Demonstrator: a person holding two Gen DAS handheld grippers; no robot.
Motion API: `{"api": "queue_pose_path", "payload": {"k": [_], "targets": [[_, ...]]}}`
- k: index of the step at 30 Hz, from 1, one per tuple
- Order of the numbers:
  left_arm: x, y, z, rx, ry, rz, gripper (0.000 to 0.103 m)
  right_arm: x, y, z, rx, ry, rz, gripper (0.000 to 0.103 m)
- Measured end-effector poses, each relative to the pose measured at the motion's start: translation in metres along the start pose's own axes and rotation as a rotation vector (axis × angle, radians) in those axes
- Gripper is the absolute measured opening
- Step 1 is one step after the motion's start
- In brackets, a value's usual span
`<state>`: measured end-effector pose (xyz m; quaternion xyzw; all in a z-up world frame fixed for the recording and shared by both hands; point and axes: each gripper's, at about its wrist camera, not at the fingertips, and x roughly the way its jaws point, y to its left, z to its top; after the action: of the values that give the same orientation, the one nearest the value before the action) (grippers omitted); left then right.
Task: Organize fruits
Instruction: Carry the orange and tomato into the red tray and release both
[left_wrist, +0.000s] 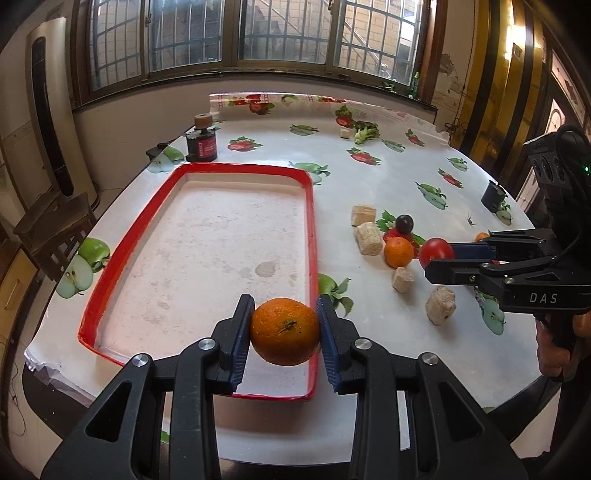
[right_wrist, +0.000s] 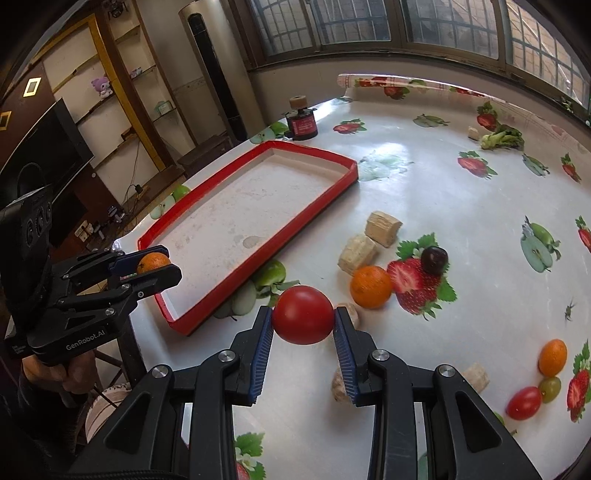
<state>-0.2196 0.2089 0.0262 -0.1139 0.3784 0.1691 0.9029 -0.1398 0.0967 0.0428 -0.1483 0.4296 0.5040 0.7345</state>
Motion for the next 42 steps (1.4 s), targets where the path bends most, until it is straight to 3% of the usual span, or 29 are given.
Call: {"api": "queue_pose_path", "payload": {"k": [22, 32, 42], "targets": [[0.022, 0.074, 0.015, -0.127, 0.026, 0.147, 0.032, 0.075, 0.047, 0.082, -0.068, 0.041, 0.138, 0.034], [0.052, 0.093, 0.015, -0.162, 0.092, 0.184, 0.032, 0.14, 0.048, 0.096, -0.066, 0.129, 0.111, 0.034], [0.075, 0.096, 0.004, -0.168, 0.161, 0.213, 0.033, 0.167, 0.057, 0.092, -0.145, 0.174, 0.037, 0.037]]}}
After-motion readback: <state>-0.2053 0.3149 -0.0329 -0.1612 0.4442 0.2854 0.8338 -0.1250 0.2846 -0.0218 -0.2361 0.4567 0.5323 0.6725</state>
